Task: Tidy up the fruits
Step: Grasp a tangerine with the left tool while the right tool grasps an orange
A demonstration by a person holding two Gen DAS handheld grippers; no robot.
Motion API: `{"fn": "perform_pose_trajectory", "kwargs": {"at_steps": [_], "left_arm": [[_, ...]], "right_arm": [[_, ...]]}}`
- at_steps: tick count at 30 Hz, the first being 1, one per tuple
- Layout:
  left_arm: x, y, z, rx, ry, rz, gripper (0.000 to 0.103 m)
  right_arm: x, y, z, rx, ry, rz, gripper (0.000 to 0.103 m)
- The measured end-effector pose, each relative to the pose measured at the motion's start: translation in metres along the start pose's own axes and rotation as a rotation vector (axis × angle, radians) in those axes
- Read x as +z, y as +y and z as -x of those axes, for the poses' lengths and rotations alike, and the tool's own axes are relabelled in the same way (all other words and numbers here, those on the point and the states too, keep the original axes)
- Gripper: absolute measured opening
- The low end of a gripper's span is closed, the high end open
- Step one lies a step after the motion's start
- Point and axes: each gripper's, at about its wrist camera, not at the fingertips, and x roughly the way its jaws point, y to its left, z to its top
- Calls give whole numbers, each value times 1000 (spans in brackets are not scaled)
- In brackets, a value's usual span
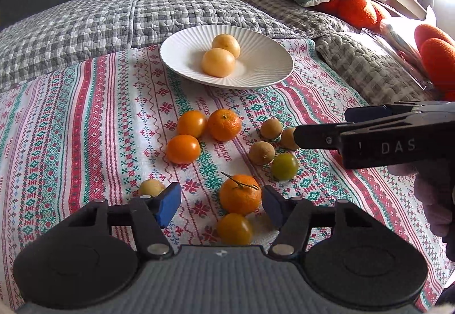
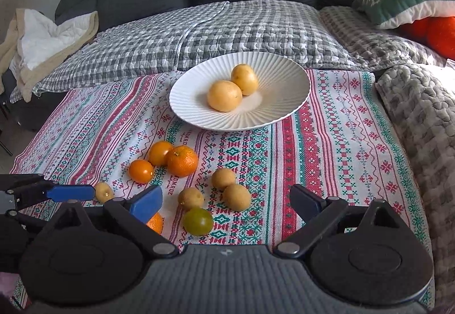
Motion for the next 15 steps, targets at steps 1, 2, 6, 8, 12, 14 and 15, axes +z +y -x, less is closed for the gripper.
{"fn": "perform_pose_trajectory", "kwargs": {"at_steps": [1, 2, 6, 8, 12, 14, 15], "left_arm": [[-1, -2, -2, -7, 7, -7, 55], [-1, -4, -4, -12, 14, -13, 52], [-2, -10, -14, -10, 52, -29, 41], [-1, -11, -19, -4, 61, -32, 33], [2, -10, -17, 5, 50, -14, 23], [3, -9, -12, 13, 35, -9, 16], [5, -8, -10, 18, 28, -3, 10]], "right_arm": [[-1, 0, -1, -1, 3, 1, 95], [-1, 1, -2, -2, 4, 2, 95], [-1, 4, -3, 1, 10, 12, 94], [-2, 7, -2, 5, 5, 28, 94], [-1, 10, -2, 5, -1, 46, 92], [0, 12, -1, 12, -2, 47, 90], [1, 14, 0, 19, -5, 49, 89]]}}
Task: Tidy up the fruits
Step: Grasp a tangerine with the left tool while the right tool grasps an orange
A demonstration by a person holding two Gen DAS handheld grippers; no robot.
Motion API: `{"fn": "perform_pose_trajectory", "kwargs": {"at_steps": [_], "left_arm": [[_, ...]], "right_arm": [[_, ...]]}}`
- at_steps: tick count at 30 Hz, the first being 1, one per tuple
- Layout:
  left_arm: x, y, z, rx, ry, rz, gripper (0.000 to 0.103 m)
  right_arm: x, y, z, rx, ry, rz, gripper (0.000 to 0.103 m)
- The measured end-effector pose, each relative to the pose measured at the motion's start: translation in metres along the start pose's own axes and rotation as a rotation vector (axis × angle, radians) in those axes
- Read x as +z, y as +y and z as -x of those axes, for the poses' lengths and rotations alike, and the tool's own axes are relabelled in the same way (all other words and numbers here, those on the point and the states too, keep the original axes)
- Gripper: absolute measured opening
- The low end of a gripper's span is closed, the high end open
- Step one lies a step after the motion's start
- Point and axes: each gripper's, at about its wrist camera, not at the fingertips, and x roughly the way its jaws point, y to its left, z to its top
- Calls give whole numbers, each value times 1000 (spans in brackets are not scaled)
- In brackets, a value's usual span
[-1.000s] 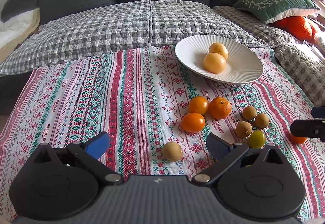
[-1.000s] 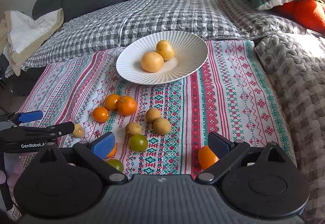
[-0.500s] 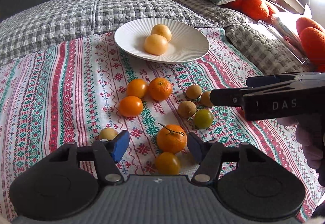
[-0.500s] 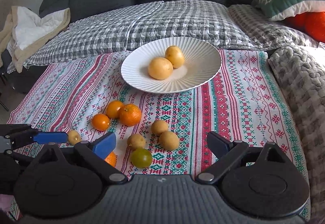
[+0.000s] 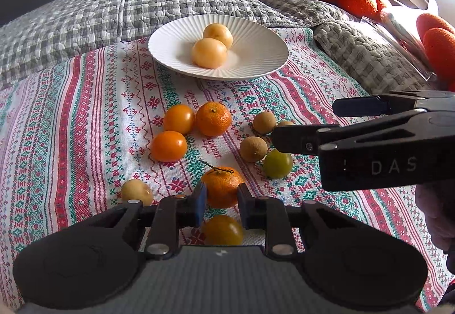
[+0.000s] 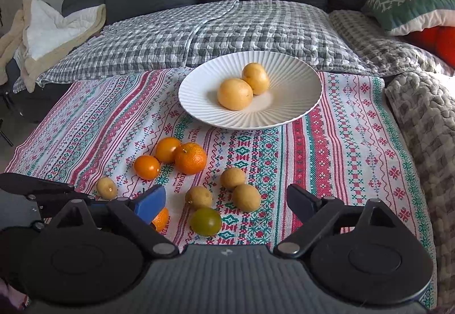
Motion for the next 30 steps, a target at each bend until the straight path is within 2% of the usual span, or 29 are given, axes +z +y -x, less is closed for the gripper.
{"fn": "perform_pose_trajectory", "kwargs": {"at_steps": [5, 7, 9, 11, 16, 26, 28, 30], "left_arm": [[0, 5, 2, 6, 12, 25, 9], [0, 3, -1, -1, 10, 27, 13], [-1, 0, -4, 7, 5, 14, 25], [-1, -1, -8, 8, 8, 16, 32], [0, 0, -20, -4, 32, 36, 33], [4, 4, -28, -14, 34, 75, 32], [4, 5, -28, -10, 33, 78, 32], [5, 6, -28, -12, 32, 86, 32]], "right_arm": [[7, 9, -5, 52, -17, 17, 87], [11, 9, -12, 55, -7, 8, 82], [16, 8, -19, 66, 3, -7, 76], [21, 9, -26, 85, 10, -14, 71], [25, 19, -47, 121, 48, 43, 61], [21, 32, -82, 81, 100, 106, 48], [21, 33, -84, 76, 97, 110, 44], [21, 30, -83, 75, 96, 98, 34]]}}
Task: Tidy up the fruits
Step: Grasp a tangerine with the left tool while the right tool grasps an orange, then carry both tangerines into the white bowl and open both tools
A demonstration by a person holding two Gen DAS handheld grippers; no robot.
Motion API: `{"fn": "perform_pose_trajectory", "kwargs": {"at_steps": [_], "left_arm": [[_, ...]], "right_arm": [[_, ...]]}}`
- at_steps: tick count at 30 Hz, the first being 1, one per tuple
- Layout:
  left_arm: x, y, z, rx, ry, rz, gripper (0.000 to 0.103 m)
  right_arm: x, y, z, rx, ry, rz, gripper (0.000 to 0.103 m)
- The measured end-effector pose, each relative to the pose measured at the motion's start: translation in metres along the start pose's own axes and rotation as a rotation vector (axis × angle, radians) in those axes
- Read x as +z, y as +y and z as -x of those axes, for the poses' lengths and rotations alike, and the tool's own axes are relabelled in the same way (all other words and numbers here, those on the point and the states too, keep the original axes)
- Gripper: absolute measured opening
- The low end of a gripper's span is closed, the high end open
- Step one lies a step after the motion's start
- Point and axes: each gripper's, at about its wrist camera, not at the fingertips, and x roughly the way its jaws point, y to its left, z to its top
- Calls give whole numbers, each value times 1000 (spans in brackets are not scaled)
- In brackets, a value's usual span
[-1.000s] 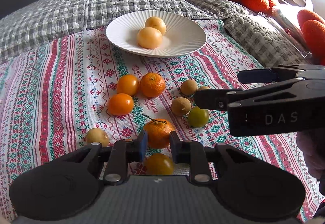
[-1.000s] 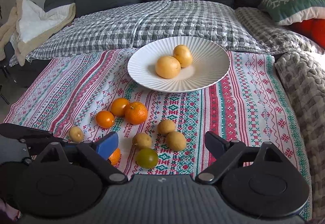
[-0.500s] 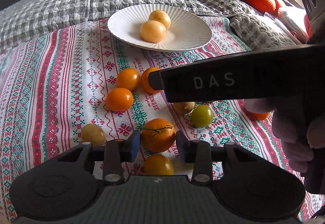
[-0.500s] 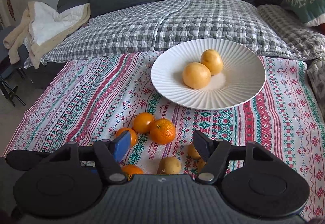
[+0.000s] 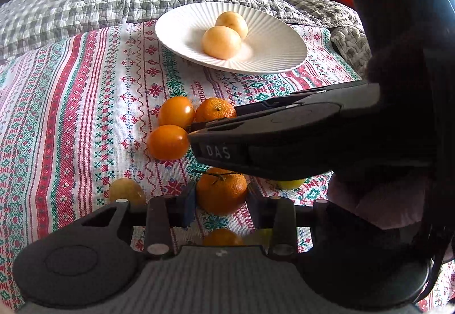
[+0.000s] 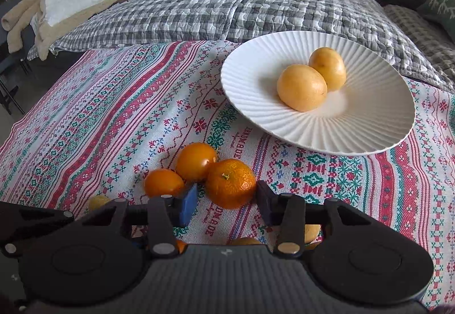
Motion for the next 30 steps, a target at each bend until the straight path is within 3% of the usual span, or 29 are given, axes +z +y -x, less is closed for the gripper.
{"fn": "perform_pose_trajectory", "kwargs": {"at_steps": [30], "left_arm": [[4, -4, 12, 33, -61, 35, 31]], "right_arm": [[-12, -35, 66, 0, -25, -147, 33]]}}
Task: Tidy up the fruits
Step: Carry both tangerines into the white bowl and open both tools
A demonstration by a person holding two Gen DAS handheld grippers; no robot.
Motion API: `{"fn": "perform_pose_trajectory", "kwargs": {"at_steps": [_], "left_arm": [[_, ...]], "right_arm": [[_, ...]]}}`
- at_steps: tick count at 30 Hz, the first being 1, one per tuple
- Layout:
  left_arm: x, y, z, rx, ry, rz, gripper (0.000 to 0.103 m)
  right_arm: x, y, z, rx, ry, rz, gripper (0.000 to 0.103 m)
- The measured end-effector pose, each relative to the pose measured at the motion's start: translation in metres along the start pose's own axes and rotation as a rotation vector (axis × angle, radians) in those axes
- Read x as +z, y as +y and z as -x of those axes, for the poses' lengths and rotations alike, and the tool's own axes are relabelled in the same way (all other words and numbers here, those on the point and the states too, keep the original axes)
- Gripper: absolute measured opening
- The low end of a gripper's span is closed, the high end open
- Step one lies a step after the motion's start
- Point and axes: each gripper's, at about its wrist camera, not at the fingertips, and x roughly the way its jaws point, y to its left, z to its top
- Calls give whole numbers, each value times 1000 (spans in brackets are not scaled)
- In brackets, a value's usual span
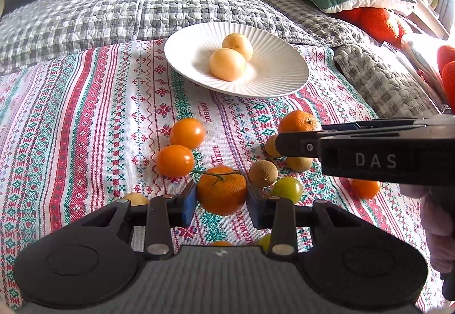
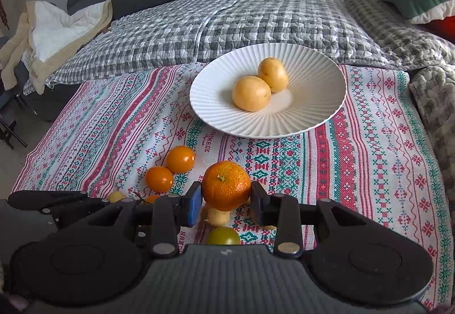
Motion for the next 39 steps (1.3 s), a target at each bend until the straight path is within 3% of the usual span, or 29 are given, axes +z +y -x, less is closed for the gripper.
{"fn": "perform_pose_trajectory", "kwargs": {"at_steps": [8, 17, 29, 39], "left_arm": [[7, -2, 9, -3, -44, 36, 31], [36, -5, 9, -6, -96, 69, 31], [74, -33, -30, -67, -129, 9, 31], [92, -50, -69, -82, -124, -12, 31]], "right_arm": [[1, -16, 13, -14, -13, -35, 33], [9, -44, 30, 2, -88, -131, 33], [32, -67, 22, 32, -194, -236, 33], [49, -75, -14, -24, -182, -186, 33]]}}
